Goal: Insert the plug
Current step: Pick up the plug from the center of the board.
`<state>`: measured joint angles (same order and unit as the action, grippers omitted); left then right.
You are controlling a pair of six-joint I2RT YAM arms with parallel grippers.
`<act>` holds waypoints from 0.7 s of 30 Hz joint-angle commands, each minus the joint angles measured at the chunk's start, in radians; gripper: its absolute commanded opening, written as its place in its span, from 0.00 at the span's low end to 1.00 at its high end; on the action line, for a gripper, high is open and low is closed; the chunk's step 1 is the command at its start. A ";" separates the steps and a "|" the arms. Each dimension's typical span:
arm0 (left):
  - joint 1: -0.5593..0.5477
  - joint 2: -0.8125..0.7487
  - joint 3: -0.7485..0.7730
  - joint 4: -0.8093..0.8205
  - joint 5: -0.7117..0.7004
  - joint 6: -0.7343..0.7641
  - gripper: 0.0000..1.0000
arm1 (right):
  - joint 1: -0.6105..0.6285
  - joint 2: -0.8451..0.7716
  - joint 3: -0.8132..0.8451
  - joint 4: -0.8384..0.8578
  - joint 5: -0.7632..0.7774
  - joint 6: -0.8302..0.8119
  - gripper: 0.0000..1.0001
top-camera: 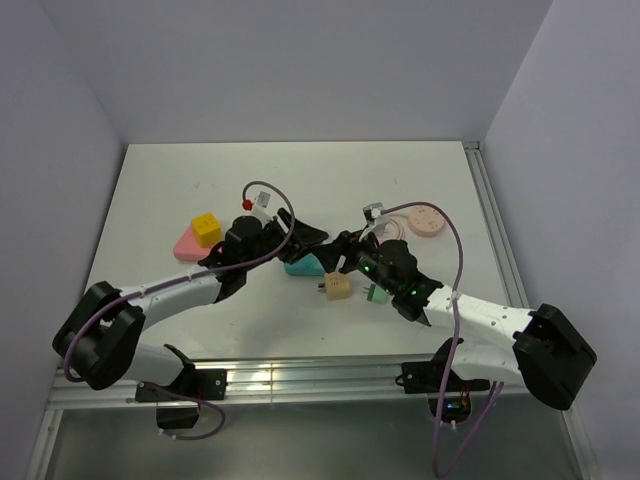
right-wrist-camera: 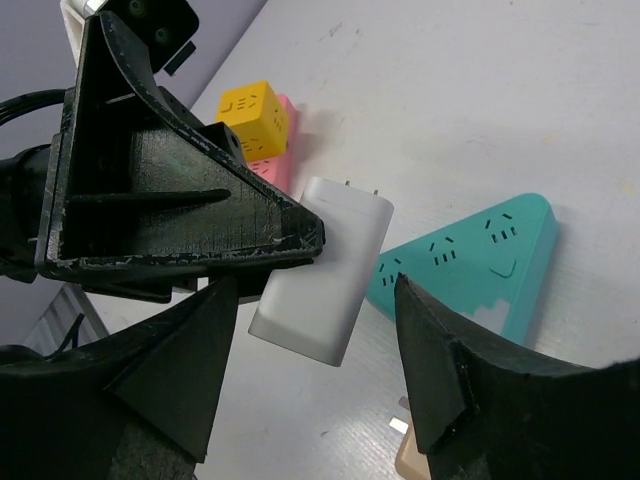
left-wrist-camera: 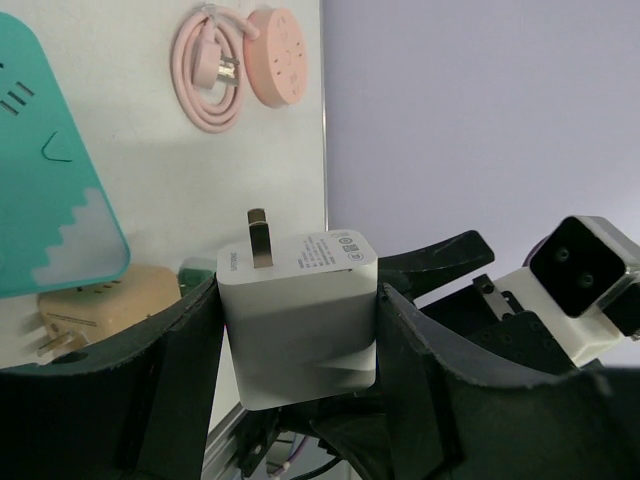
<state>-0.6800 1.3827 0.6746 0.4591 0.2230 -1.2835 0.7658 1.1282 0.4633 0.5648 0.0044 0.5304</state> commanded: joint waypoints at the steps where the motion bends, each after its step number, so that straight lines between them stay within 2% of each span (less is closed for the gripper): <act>1: -0.016 -0.051 -0.013 0.116 -0.043 -0.036 0.49 | 0.020 0.005 0.003 0.066 0.032 -0.003 0.70; 6: -0.038 -0.085 -0.044 0.136 -0.083 -0.043 0.50 | 0.052 0.024 0.015 0.058 0.068 -0.015 0.67; 9: -0.046 -0.103 -0.049 0.125 -0.093 -0.040 0.51 | 0.063 0.024 0.017 0.053 0.077 -0.023 0.61; 12: -0.053 -0.119 -0.058 0.124 -0.100 -0.043 0.53 | 0.063 0.030 0.028 0.049 0.077 -0.032 0.48; 13: -0.055 -0.120 -0.059 0.121 -0.102 -0.043 0.54 | 0.064 0.030 0.031 0.043 0.077 -0.032 0.36; 15: -0.061 -0.126 -0.060 0.110 -0.105 -0.040 0.57 | 0.066 0.031 0.034 0.040 0.078 -0.040 0.28; 16: -0.062 -0.129 -0.060 0.108 -0.108 -0.039 0.59 | 0.064 0.030 0.034 0.035 0.078 -0.041 0.18; 18: -0.064 -0.139 -0.061 0.090 -0.114 -0.031 0.64 | 0.066 0.027 0.035 0.029 0.082 -0.041 0.12; 19: -0.064 -0.143 -0.061 0.081 -0.117 -0.027 0.66 | 0.066 0.025 0.034 0.026 0.083 -0.044 0.01; 21: -0.064 -0.157 -0.055 0.056 -0.134 -0.007 0.73 | 0.066 0.019 0.034 0.021 0.088 -0.044 0.00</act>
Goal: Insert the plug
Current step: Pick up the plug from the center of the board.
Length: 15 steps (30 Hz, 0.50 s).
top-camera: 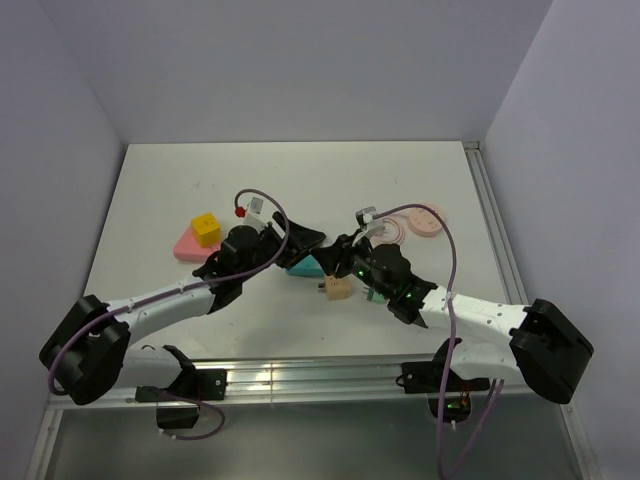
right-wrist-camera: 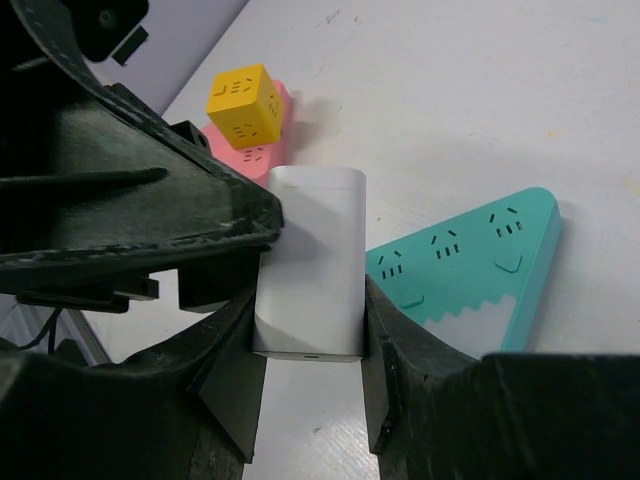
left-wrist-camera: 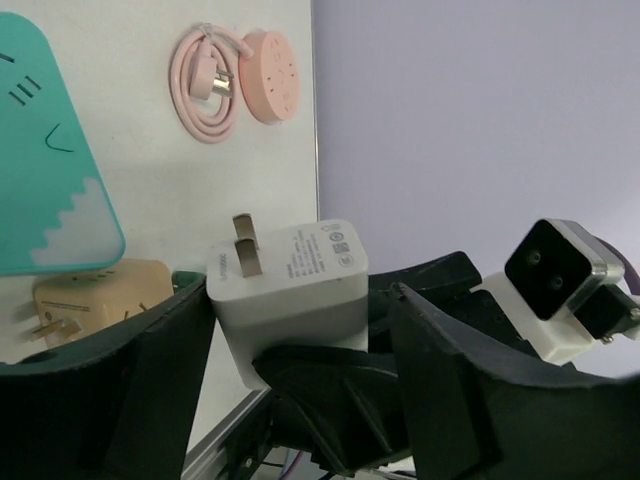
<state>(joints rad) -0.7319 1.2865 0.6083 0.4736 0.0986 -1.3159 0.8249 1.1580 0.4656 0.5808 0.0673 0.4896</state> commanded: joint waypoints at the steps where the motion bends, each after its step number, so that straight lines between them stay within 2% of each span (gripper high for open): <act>1: -0.012 -0.065 0.015 0.007 -0.017 0.036 0.75 | 0.005 -0.012 0.031 0.002 0.028 -0.003 0.00; 5: -0.012 -0.111 0.030 -0.084 -0.065 0.090 0.88 | 0.005 -0.020 0.028 -0.004 0.040 0.000 0.00; 8: -0.012 -0.153 0.048 -0.171 -0.094 0.142 0.92 | 0.006 -0.021 0.030 -0.013 0.052 0.001 0.00; 12: -0.014 -0.219 0.079 -0.297 -0.203 0.236 0.94 | 0.005 -0.018 0.050 -0.059 0.106 0.033 0.00; 14: -0.012 -0.268 0.071 -0.343 -0.241 0.285 0.93 | 0.005 -0.012 0.091 -0.137 0.172 0.079 0.00; 15: -0.012 -0.282 0.067 -0.348 -0.259 0.305 0.93 | 0.005 -0.009 0.117 -0.242 0.207 0.107 0.00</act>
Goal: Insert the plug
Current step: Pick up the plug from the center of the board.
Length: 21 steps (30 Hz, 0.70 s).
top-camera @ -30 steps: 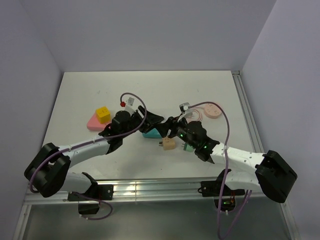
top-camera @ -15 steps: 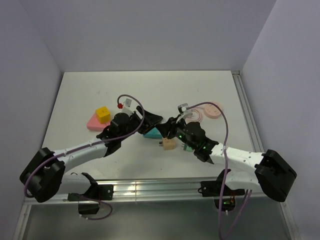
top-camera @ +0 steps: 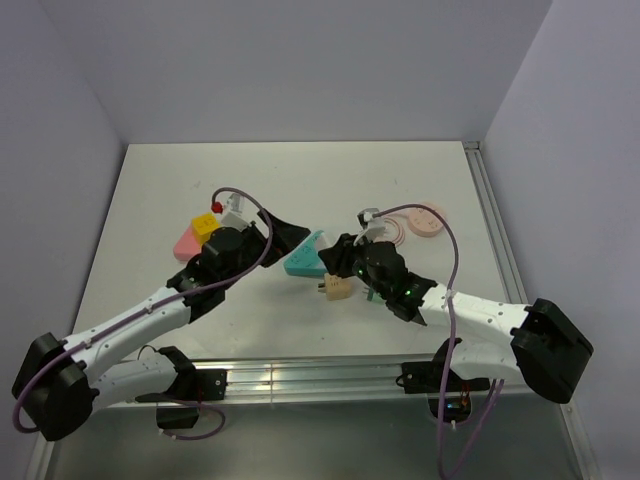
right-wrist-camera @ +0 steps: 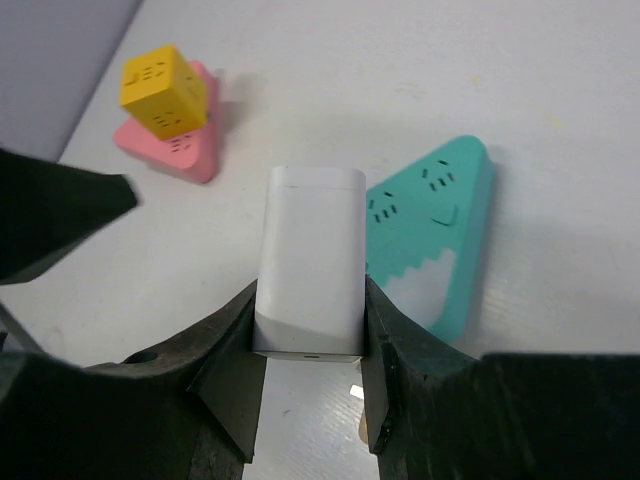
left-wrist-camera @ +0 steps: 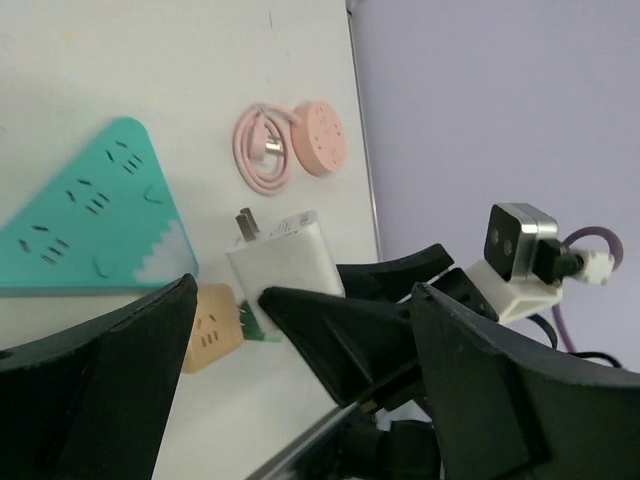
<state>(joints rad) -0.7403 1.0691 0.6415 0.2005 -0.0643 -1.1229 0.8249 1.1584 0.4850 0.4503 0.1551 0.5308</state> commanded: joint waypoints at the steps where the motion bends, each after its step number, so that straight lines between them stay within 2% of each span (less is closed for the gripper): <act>1: -0.004 -0.078 0.029 -0.078 -0.100 0.136 0.92 | 0.002 0.003 0.128 -0.175 0.147 0.095 0.00; 8: -0.008 -0.124 -0.002 -0.058 -0.118 0.352 0.86 | -0.027 0.029 0.444 -0.611 0.182 0.314 0.00; 12: -0.027 -0.123 -0.028 0.014 -0.143 0.461 0.85 | -0.044 0.086 0.631 -0.933 0.205 0.449 0.00; 13: -0.040 -0.123 -0.037 0.063 -0.134 0.497 0.95 | -0.046 0.105 0.664 -0.971 0.205 0.465 0.00; 14: -0.051 -0.124 -0.058 0.098 -0.120 0.564 0.99 | -0.049 0.115 0.719 -1.008 0.210 0.503 0.00; 17: -0.108 -0.138 -0.118 0.223 -0.149 0.681 0.99 | -0.047 0.124 0.762 -1.078 0.201 0.564 0.00; 21: -0.177 -0.141 -0.141 0.289 -0.201 0.793 0.98 | -0.049 0.101 0.761 -1.113 0.158 0.649 0.00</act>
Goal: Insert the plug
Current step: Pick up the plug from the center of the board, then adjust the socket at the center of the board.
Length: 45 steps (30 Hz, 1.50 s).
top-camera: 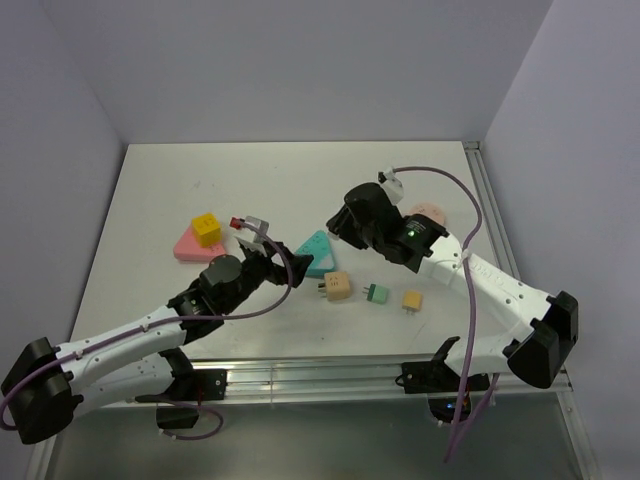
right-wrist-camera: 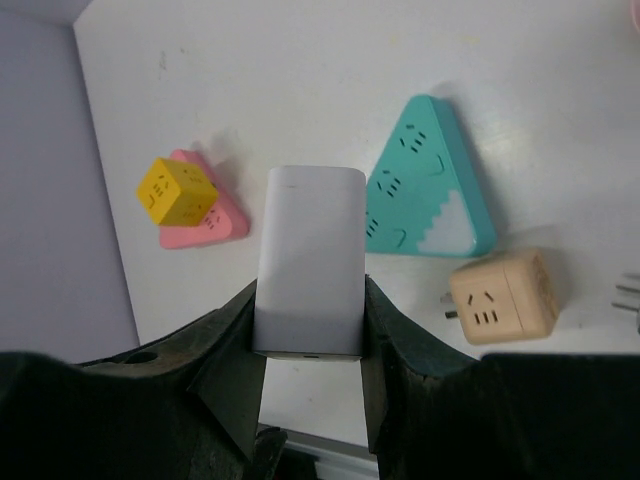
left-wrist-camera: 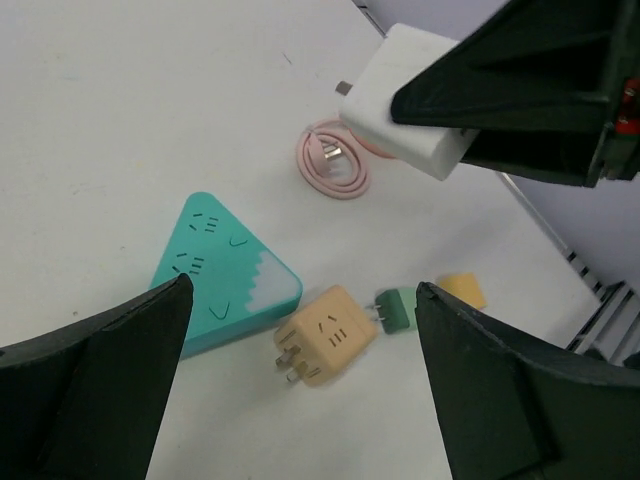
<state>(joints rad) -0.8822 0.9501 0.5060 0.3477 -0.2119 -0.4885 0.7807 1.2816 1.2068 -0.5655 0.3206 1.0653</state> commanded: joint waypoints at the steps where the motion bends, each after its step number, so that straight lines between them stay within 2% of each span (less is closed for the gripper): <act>1: -0.050 -0.013 0.000 0.142 -0.064 0.194 0.98 | -0.006 -0.036 0.034 -0.100 -0.014 0.137 0.00; 5: -0.058 0.004 0.037 0.087 -0.092 0.225 0.98 | -0.008 -0.073 0.014 -0.085 -0.012 0.119 0.00; 9: -0.058 0.004 0.063 0.033 -0.204 0.212 0.99 | -0.011 -0.067 0.020 -0.149 0.014 0.085 0.00; 12: -0.037 0.018 0.095 -0.013 -0.201 0.197 0.99 | -0.015 -0.067 0.002 -0.177 0.031 0.062 0.00; 15: 0.012 0.053 0.153 -0.070 -0.104 0.142 0.99 | -0.015 -0.100 -0.067 -0.133 0.041 0.021 0.00; 17: 0.047 0.096 0.212 -0.150 -0.026 0.091 0.99 | -0.015 -0.132 -0.151 -0.052 0.002 -0.077 0.00; 21: 0.120 0.165 0.281 -0.236 0.019 0.057 0.99 | -0.015 -0.244 -0.292 0.122 -0.037 -0.169 0.00; 23: 0.130 0.185 0.318 -0.279 0.023 0.030 1.00 | -0.015 -0.269 -0.345 0.134 -0.022 -0.182 0.00; 27: 0.190 0.271 0.373 -0.309 0.170 -0.013 1.00 | -0.014 -0.268 -0.369 0.104 0.023 -0.197 0.00; 30: 0.207 0.327 0.397 -0.297 0.229 -0.004 1.00 | -0.015 -0.223 -0.371 0.101 0.023 -0.205 0.00; 36: 0.207 0.481 0.508 -0.345 0.253 0.016 0.99 | -0.015 -0.118 -0.371 0.127 0.034 -0.212 0.00; 40: 0.213 0.575 0.603 -0.450 0.223 0.018 1.00 | -0.015 -0.058 -0.349 0.144 0.003 -0.222 0.00; 45: 0.308 0.553 0.546 -0.409 0.293 -0.044 0.99 | -0.011 -0.088 -0.401 0.272 -0.129 -0.275 0.00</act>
<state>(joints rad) -0.6384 1.5379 1.0607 -0.0761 0.0311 -0.4950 0.7715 1.2396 0.8219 -0.4313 0.2626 0.8364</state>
